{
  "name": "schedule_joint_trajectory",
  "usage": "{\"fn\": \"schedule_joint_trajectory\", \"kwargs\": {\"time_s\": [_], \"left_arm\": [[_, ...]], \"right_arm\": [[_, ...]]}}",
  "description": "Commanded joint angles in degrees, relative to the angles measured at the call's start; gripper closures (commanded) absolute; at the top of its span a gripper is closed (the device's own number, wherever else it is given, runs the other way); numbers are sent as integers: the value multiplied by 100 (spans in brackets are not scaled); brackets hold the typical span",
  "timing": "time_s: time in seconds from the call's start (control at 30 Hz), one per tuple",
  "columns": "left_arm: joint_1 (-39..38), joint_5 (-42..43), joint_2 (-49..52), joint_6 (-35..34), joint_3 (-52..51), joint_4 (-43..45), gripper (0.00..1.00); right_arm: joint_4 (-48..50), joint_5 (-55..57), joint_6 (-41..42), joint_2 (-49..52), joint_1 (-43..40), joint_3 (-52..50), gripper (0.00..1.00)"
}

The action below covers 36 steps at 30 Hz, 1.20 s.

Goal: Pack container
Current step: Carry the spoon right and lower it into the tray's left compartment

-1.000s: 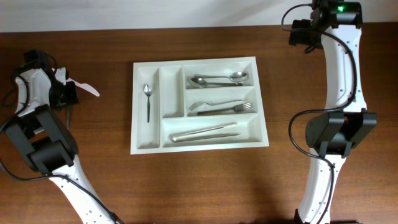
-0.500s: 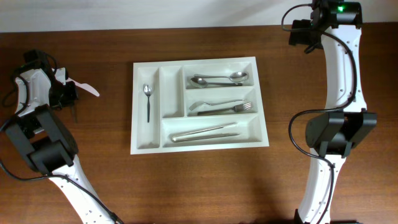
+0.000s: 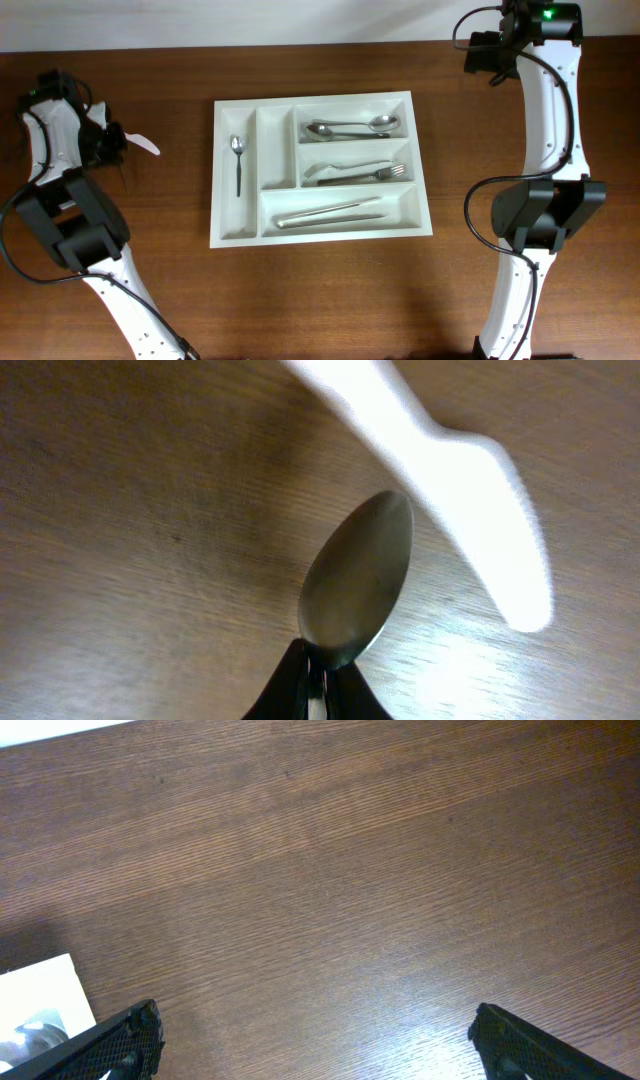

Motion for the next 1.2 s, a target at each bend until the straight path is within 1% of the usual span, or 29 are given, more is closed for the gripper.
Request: {"fn": "schedule_joint_trajectory", "kwargs": {"time_s": [0.0, 0.17, 0.3, 0.5, 0.73, 0.83, 0.97, 1.17], "left_arm": [[-205, 138, -57, -76, 946, -304, 98], [-479, 140, -57, -214, 1821, -774, 98], [-802, 184, -57, -315, 2155, -1141, 98], [-1493, 225, -57, -494, 2170, -1513, 98], [-2354, 221, -57, -581, 2170, -1604, 98], [-2649, 177, -55, -857, 2168, -1593, 98], [-2889, 24, -13, -1259, 2162, -1598, 98], [-2944, -15, 31, -1606, 2109, -1768, 98]], "right_arm": [[13, 9, 85, -87, 9, 72, 1], [13, 9, 85, -87, 9, 72, 1], [13, 9, 85, -87, 11, 72, 1], [13, 9, 85, -87, 9, 72, 1], [13, 9, 85, -87, 9, 72, 1], [13, 9, 85, -87, 9, 72, 1], [13, 9, 85, -85, 9, 72, 1], [13, 9, 85, -87, 9, 72, 1]]}}
